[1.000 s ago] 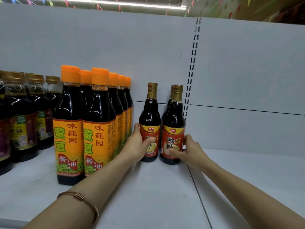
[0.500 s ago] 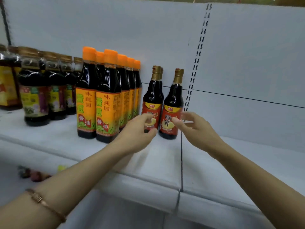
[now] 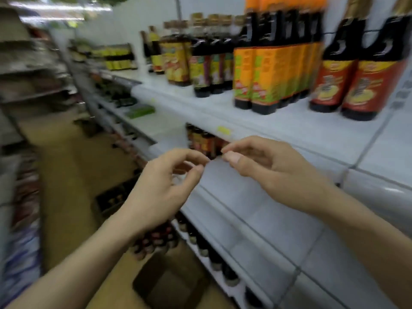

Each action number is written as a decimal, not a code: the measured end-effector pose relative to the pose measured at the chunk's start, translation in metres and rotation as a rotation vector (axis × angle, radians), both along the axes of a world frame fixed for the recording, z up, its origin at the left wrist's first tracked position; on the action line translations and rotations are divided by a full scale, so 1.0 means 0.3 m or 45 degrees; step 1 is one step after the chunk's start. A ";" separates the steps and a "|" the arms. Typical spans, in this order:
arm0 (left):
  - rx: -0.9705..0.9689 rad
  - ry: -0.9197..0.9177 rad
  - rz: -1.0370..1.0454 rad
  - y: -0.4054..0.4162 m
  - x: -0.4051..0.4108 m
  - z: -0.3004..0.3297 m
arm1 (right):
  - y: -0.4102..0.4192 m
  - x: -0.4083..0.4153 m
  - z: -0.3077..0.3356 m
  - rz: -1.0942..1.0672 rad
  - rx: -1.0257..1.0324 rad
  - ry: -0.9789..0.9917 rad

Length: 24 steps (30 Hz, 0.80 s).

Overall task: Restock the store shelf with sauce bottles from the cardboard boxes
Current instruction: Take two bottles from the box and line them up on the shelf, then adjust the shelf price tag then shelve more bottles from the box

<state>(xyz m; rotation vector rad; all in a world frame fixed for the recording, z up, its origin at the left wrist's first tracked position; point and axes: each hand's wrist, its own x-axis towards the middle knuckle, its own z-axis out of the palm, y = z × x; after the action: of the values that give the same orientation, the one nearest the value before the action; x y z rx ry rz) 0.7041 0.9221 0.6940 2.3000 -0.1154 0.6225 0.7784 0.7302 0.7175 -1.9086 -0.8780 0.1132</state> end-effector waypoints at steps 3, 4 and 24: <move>0.070 0.138 0.157 0.119 -0.188 -0.016 | 0.122 -0.060 -0.023 0.222 -0.007 0.036; 0.066 0.211 0.214 0.155 -0.244 -0.026 | 0.164 -0.079 -0.034 0.291 -0.048 0.040; -0.008 0.418 0.510 0.799 -0.554 -0.156 | 0.937 -0.161 -0.302 0.468 -0.084 0.208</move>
<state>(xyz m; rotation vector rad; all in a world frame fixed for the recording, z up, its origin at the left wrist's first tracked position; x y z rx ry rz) 0.5379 1.1619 0.6472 2.4017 0.5116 0.4264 0.7302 1.0112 0.6270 -1.7506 -1.1144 0.5177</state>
